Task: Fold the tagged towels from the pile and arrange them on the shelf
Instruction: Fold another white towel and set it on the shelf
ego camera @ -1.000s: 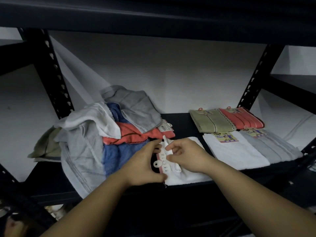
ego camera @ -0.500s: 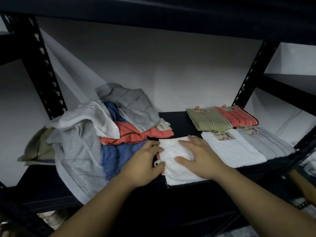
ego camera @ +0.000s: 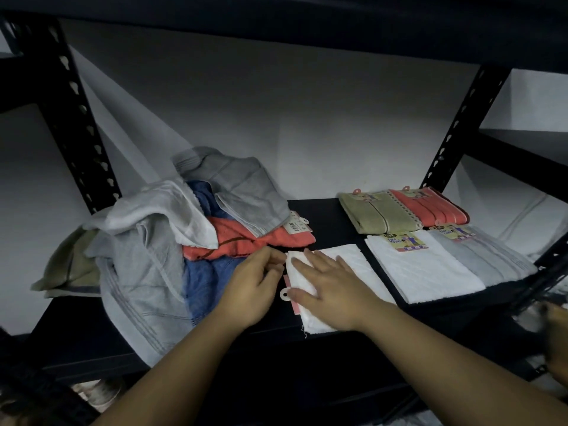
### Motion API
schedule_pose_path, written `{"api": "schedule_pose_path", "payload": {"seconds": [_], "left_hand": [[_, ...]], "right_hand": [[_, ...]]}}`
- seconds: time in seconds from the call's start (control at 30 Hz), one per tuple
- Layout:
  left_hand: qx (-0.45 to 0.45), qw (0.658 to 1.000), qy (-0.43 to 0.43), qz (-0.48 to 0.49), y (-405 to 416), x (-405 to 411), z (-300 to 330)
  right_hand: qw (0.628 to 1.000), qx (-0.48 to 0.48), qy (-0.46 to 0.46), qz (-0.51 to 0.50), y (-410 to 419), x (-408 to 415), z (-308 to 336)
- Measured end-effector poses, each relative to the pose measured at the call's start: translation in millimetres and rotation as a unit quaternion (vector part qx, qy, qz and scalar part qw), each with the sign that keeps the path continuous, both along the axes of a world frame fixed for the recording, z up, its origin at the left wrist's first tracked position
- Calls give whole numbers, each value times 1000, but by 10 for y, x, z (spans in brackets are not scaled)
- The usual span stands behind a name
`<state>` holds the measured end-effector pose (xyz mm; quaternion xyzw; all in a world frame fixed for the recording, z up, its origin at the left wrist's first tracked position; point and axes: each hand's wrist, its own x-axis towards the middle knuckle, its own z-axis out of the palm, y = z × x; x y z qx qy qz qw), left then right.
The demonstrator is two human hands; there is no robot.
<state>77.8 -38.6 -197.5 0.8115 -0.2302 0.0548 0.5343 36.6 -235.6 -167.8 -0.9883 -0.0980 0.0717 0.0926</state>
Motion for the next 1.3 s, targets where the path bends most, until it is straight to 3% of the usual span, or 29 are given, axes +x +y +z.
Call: {"api": "schedule_pose_path", "payload": {"seconds": [0.17,0.4,0.63,0.73,0.8,0.93,1.07,1.2,1.3], "left_hand": [[24,1000,-11,-6,-7,-11,6],[56,998,-21,-27,-21,-28,41],[229,964,-70,-117,-16,55,110],[238,956,-123,-117,-97,175,217],[232,959,-107,-122,-152,212,331],[125,984,-2,-131,-401,64,537],[5,987,114,-117,-803,-44,670],[-138,936,308,-96,-1321,-76,837],[-173,887,418,-89,-1663,-20,945]], "right_hand": [[991,106,-80,-13,-119,-165,76],[993,18,-95,66,-275,-451,-222],[954,269,-123,40,-379,-515,-18],[929,341,-139,38,-442,-597,197],[909,388,-154,4,-537,-615,306],[882,424,-187,-87,-867,-564,443],[867,428,-207,-149,-1268,-448,542],[841,466,-162,-223,-1749,-187,576],[805,512,-131,-269,-2085,-10,658]]}}
